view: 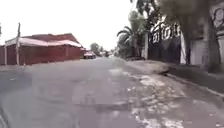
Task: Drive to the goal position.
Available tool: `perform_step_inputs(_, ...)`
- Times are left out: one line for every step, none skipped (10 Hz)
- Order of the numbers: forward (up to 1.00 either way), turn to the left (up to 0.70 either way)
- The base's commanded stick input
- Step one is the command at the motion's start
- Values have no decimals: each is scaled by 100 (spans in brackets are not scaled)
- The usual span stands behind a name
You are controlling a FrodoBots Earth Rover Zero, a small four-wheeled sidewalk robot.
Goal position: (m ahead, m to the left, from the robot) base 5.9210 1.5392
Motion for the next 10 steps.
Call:
perform_step_inputs(100,0)
perform_step_inputs(100,0)
perform_step_inputs(100,0)
perform_step_inputs(100,0)
perform_step_inputs(100,0)
perform_step_inputs(100,0)
perform_step_inputs(100,0)
perform_step_inputs(100,0)
perform_step_inputs(100,0)
perform_step_inputs(100,0)
